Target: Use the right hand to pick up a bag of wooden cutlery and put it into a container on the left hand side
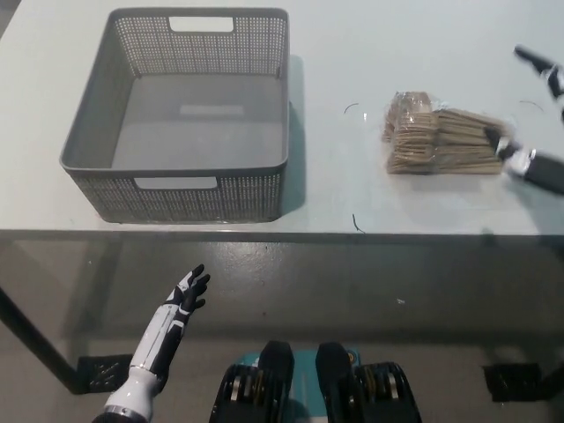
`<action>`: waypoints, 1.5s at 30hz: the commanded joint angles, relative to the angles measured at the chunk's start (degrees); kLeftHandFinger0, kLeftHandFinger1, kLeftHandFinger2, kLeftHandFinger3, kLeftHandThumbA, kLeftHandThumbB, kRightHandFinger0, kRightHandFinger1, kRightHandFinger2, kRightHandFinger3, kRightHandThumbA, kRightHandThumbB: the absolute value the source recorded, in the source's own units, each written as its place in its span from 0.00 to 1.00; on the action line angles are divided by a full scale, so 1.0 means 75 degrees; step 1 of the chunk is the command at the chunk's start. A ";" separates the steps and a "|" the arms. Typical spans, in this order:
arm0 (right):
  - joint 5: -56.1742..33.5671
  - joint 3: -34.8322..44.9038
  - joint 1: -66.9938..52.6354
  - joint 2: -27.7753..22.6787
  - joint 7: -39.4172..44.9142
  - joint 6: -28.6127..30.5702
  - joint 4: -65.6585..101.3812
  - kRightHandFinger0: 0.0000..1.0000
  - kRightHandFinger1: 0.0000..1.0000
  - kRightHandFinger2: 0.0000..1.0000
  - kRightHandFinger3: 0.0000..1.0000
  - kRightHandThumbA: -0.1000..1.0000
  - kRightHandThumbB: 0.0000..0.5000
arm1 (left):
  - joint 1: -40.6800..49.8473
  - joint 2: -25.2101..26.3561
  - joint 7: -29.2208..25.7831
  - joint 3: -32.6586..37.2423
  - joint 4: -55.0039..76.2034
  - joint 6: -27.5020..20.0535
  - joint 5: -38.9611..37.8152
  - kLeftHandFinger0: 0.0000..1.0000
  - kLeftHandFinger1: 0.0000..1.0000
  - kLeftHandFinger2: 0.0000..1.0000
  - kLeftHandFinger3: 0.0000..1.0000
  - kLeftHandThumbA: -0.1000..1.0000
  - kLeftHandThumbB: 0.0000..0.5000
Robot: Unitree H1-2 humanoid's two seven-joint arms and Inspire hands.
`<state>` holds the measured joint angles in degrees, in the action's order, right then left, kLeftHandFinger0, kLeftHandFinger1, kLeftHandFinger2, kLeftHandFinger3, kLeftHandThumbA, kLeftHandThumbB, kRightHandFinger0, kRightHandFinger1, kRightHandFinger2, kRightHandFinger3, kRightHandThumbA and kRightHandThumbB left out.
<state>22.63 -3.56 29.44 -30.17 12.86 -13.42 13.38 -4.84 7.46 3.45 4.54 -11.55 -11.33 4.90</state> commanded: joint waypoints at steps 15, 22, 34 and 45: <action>0.0794 -0.0761 0.2320 -0.0604 0.0950 -0.0401 -0.1774 1.00 1.00 1.00 1.00 0.52 1.00 | -0.0247 0.0218 0.0103 -0.0071 0.0367 0.0156 0.0030 1.00 1.00 1.00 1.00 1.00 0.35; 0.0939 -0.1635 0.3425 -0.0845 0.1787 -0.0572 -0.2954 1.00 1.00 1.00 1.00 0.65 1.00 | -0.0238 0.0207 0.0109 -0.0065 0.0431 0.0237 0.0016 1.00 1.00 1.00 1.00 1.00 0.34; 0.1278 -0.3303 0.5586 -0.0280 0.2527 0.0572 -0.7042 1.00 1.00 1.00 1.00 0.72 1.00 | -0.0360 0.0218 0.0092 -0.0058 0.0350 0.0175 0.0065 1.00 1.00 1.00 1.00 1.00 0.36; 0.1329 -0.4030 0.6551 0.0347 0.2662 0.1676 -0.9806 1.00 1.00 1.00 1.00 0.70 1.00 | -0.0464 0.0250 0.0092 -0.0051 0.0313 0.0108 0.0097 1.00 1.00 1.00 1.00 1.00 0.36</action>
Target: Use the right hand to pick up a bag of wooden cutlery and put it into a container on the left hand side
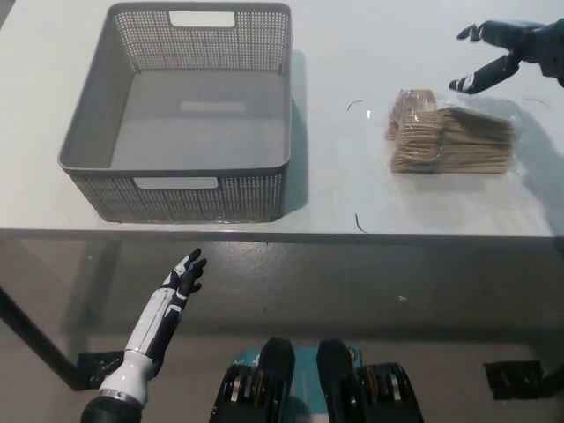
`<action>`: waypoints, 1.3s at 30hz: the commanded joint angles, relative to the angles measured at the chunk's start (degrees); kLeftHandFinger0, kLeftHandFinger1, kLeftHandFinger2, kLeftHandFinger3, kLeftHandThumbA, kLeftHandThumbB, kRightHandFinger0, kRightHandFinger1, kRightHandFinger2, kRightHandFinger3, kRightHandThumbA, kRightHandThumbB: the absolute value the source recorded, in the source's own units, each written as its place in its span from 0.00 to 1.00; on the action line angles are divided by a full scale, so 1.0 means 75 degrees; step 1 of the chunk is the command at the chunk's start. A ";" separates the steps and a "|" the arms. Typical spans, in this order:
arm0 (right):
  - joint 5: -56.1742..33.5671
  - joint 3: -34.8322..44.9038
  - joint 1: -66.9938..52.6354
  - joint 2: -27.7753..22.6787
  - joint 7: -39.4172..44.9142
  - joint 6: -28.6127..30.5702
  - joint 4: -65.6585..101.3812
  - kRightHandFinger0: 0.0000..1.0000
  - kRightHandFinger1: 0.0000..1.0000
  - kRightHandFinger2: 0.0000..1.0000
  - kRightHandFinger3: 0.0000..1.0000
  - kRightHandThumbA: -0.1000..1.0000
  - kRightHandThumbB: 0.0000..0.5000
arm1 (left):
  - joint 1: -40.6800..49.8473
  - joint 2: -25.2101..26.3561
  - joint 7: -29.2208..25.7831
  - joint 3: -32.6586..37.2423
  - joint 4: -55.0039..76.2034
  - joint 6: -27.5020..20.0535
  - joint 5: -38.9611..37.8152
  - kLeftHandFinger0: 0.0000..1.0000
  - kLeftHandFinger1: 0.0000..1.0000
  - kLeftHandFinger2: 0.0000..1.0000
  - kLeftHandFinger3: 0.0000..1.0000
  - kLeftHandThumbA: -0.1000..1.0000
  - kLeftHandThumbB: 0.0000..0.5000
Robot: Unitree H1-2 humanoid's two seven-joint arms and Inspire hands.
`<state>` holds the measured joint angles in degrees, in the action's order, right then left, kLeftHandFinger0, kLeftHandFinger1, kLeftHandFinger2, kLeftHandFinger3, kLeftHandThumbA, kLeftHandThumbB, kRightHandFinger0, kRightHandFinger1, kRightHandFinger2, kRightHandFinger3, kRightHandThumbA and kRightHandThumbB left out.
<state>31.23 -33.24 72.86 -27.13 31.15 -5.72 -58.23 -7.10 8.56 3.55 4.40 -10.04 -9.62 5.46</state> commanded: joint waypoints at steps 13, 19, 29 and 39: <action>-0.1280 0.1310 0.1060 -0.0707 0.2747 -0.0064 0.0818 1.00 1.00 1.00 1.00 0.62 0.97 | -0.0226 0.0153 0.0125 -0.0023 0.0021 -0.0120 0.0026 1.00 1.00 1.00 1.00 1.00 0.38; -0.1080 0.1190 0.1447 -0.0926 0.3021 0.0161 0.0865 1.00 1.00 1.00 1.00 0.62 1.00 | -0.0273 0.0156 0.0110 -0.0038 -0.0013 -0.0089 0.0054 1.00 1.00 1.00 1.00 1.00 0.36; -0.0296 0.0325 0.1122 -0.0679 0.2601 0.0504 0.0606 1.00 1.00 1.00 1.00 0.62 1.00 | -0.0202 0.0153 0.0201 -0.0043 0.0116 0.0108 0.0006 1.00 1.00 1.00 1.00 1.00 0.40; 0.0161 -0.0197 0.0848 0.0036 0.1663 0.1036 -0.0630 1.00 1.00 1.00 1.00 0.58 1.00 | -0.0267 0.0153 0.0198 -0.0060 0.0029 0.0019 0.0023 1.00 1.00 1.00 1.00 1.00 0.39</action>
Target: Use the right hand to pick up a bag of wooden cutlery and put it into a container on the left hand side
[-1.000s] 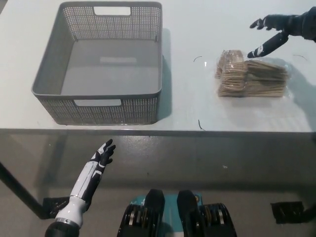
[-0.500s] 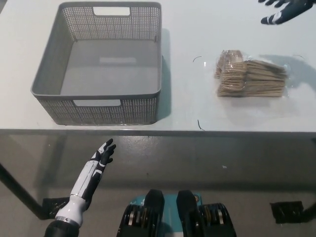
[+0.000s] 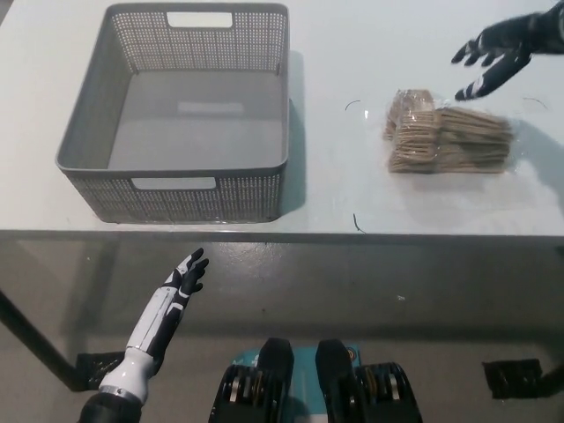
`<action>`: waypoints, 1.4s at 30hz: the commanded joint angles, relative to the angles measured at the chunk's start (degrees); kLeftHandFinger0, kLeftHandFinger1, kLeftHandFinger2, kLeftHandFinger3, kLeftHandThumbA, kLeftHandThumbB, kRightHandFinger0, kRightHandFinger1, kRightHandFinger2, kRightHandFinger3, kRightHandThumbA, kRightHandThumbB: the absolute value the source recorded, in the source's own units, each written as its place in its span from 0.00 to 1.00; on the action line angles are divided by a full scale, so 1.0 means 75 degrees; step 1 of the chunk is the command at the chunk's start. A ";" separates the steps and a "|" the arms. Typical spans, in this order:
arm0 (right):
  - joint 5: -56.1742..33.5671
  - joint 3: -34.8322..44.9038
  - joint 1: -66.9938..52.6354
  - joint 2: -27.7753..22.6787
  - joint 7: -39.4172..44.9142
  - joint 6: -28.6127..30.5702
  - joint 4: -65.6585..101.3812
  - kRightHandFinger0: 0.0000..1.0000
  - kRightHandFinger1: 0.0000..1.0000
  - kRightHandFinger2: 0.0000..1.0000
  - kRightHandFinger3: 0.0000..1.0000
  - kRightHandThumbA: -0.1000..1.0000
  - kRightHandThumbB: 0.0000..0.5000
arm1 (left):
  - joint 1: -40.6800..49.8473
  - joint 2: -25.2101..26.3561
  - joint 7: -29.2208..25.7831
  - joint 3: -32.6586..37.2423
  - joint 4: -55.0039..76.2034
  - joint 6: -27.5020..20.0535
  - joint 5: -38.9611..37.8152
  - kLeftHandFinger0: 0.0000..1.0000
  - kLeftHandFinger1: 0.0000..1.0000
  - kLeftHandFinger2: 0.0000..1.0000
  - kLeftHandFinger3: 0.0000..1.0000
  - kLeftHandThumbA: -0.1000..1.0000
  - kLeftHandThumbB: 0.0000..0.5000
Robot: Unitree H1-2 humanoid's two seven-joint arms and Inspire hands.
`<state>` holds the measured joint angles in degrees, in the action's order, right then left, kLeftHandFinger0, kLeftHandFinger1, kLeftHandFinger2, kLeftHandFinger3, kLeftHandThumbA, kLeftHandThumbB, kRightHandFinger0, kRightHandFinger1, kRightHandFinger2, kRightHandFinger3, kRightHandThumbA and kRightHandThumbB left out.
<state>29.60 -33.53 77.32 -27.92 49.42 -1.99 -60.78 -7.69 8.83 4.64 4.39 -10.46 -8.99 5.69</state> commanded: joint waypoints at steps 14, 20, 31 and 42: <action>0.0755 -0.0563 0.0118 0.0639 -0.1353 0.0853 -0.1150 1.00 1.00 1.00 1.00 0.62 1.00 | -0.0273 0.0113 0.0104 -0.0055 0.0023 -0.0159 -0.0054 1.00 1.00 1.00 1.00 1.00 0.44; 0.0733 -0.0547 0.0195 0.0739 -0.1244 0.0916 -0.1595 1.00 1.00 1.00 1.00 0.58 1.00 | -0.0336 0.0110 0.0095 -0.0063 -0.0009 -0.0180 -0.0028 1.00 1.00 1.00 1.00 1.00 0.45; 0.1089 -0.0881 0.0302 0.0397 -0.1026 0.1177 -0.1724 1.00 1.00 1.00 1.00 0.56 1.00 | -0.0557 0.0172 0.0185 -0.0130 -0.0101 -0.0212 -0.0115 1.00 1.00 1.00 1.00 1.00 0.50; 0.1092 -0.0961 0.0015 0.0342 -0.1187 0.1246 -0.2089 1.00 1.00 1.00 1.00 0.60 1.00 | -0.0690 0.0166 0.0248 -0.0114 -0.0288 -0.0323 -0.0119 1.00 1.00 1.00 1.00 1.00 0.53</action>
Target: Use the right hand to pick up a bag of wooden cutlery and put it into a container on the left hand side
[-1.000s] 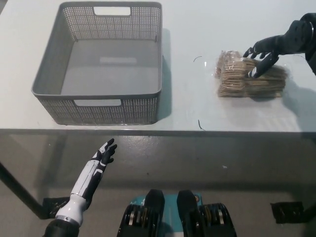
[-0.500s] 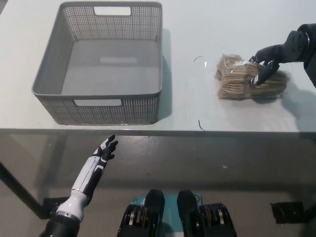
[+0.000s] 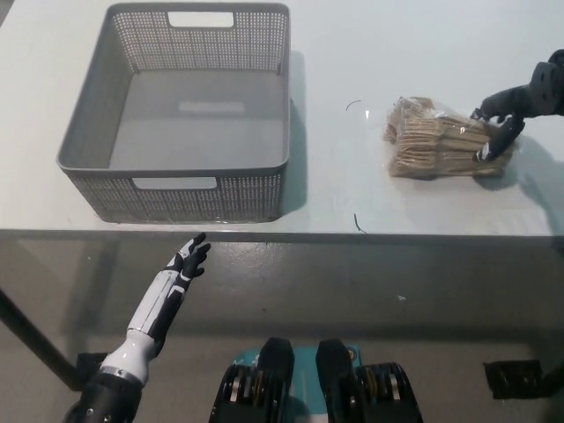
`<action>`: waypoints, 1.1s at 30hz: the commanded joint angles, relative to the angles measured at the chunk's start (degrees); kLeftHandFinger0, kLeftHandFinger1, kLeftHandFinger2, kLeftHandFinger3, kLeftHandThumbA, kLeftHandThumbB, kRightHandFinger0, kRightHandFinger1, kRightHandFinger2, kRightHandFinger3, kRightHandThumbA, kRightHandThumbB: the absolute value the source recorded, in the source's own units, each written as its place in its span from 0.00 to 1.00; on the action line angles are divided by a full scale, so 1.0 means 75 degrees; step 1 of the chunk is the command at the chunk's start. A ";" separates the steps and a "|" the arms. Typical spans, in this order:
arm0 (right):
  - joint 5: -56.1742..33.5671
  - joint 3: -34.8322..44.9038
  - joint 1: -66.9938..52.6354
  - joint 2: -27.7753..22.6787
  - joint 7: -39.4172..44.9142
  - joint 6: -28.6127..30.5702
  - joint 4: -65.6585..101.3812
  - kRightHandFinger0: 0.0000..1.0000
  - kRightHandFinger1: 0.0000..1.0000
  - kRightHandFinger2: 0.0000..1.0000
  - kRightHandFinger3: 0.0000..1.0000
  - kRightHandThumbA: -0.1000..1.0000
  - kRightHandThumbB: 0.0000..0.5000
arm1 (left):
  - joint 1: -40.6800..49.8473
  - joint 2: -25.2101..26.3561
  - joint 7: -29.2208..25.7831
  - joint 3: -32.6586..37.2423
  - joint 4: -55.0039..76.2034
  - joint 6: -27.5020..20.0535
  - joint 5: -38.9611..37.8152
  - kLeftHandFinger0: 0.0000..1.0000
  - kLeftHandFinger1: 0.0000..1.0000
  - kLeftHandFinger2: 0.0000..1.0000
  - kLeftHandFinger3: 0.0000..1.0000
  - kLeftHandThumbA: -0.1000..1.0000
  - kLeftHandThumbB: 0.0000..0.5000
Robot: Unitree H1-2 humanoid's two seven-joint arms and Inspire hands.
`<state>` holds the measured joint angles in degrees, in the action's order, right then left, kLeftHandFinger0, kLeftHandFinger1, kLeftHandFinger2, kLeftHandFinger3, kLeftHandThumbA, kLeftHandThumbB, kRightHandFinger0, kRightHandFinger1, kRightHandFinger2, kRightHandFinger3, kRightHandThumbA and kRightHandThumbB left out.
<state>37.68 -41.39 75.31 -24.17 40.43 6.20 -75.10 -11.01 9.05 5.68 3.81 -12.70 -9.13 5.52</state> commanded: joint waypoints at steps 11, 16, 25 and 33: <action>-0.0175 0.0377 0.0052 0.0139 -0.0233 0.0332 -0.0420 1.00 1.00 1.00 1.00 0.59 1.00 | -0.0539 0.0123 0.0181 0.0047 -0.0050 -0.0233 -0.0053 1.00 1.00 1.00 1.00 1.00 0.55; -0.0160 0.0448 0.0022 0.0271 -0.0499 0.0267 -0.0551 1.00 1.00 1.00 1.00 0.60 1.00 | -0.0582 0.0137 0.0198 0.0089 -0.0052 -0.0245 -0.0003 1.00 1.00 1.00 1.00 1.00 0.53; -0.0314 0.0694 0.0421 0.0450 -0.0325 0.0249 -0.0595 1.00 1.00 1.00 1.00 0.63 1.00 | -0.0683 0.0158 0.0261 0.0146 -0.0005 -0.0165 0.0037 1.00 1.00 1.00 1.00 1.00 0.51; -0.0318 0.0848 0.0621 0.0719 -0.0329 0.0314 -0.0610 1.00 1.00 1.00 1.00 0.63 1.00 | -0.0720 0.0159 0.0331 0.0230 0.0012 -0.0110 0.0024 1.00 1.00 1.00 1.00 1.00 0.49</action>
<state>37.05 -36.38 75.59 -20.62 37.60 7.21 -79.90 -14.65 9.19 7.11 5.45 -13.99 -9.12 5.69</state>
